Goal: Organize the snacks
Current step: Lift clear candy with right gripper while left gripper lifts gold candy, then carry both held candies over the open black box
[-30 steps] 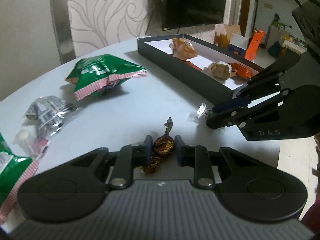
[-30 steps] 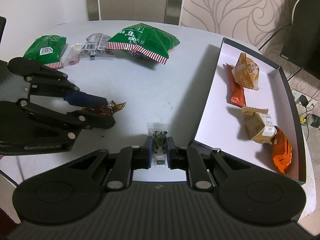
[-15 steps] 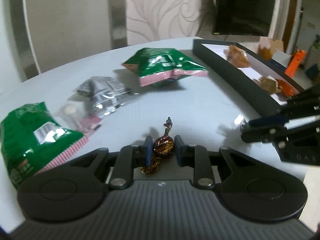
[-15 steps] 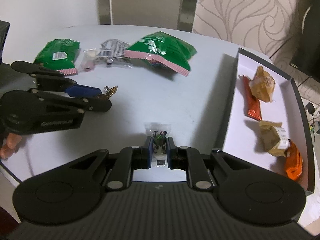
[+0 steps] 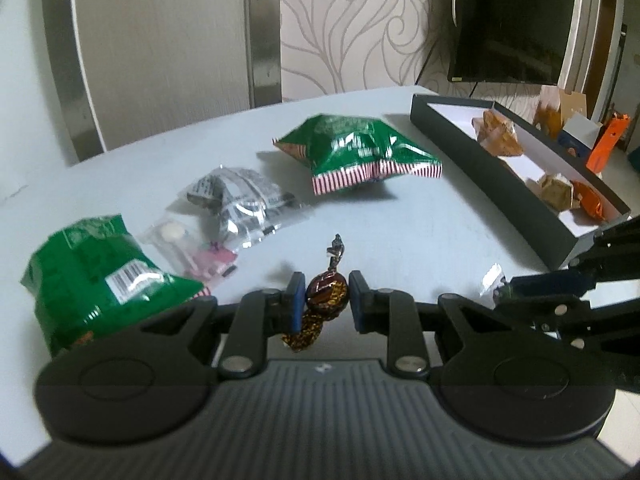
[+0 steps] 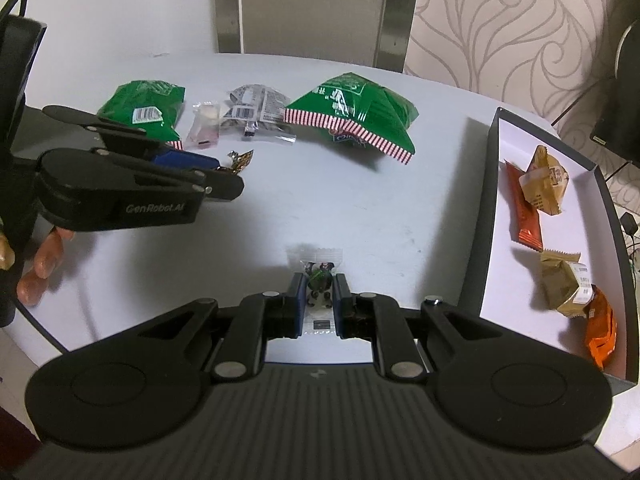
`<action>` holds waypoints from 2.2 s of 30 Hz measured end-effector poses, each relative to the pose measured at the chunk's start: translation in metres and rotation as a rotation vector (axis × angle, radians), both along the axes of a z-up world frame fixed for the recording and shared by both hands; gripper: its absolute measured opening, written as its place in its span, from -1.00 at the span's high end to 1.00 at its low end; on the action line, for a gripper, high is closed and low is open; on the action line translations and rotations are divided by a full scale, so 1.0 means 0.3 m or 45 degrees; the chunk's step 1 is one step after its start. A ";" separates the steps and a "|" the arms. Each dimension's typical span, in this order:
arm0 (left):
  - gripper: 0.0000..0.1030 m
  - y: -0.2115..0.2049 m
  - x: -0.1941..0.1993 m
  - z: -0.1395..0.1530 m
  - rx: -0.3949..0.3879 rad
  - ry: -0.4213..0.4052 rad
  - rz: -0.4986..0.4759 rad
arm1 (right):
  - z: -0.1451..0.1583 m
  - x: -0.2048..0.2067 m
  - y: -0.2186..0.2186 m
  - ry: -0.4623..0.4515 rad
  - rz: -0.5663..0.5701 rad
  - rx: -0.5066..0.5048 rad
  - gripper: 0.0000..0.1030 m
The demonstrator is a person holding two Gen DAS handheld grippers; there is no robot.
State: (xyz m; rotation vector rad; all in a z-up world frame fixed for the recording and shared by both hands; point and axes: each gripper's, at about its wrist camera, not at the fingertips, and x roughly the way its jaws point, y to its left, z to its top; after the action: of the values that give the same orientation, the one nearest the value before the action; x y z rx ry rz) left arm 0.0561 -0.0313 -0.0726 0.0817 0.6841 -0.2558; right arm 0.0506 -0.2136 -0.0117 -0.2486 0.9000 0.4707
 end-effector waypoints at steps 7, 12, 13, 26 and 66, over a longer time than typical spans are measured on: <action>0.49 -0.021 0.001 0.038 0.000 -0.030 -0.013 | 0.058 -0.027 0.004 -0.035 -0.004 0.032 0.68; 0.49 -0.032 0.005 0.046 -0.004 -0.035 -0.015 | 0.091 -0.047 0.009 -0.052 0.006 0.040 0.68; 0.49 -0.033 0.004 0.046 -0.005 -0.034 -0.016 | 0.094 -0.050 0.008 -0.053 0.007 0.041 0.68; 0.49 -0.032 0.010 0.032 -0.008 -0.017 0.000 | 0.094 -0.056 -0.002 -0.050 -0.005 0.054 0.68; 0.49 -0.707 0.329 0.195 -0.125 -0.154 -0.301 | 0.191 0.088 -0.543 -0.160 -0.300 0.034 0.68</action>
State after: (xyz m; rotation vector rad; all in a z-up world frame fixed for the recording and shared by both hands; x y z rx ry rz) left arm 0.1549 -0.2435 -0.0141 0.0834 0.5403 -0.5071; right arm 0.0770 -0.3765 0.0456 -0.1438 0.7878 0.2453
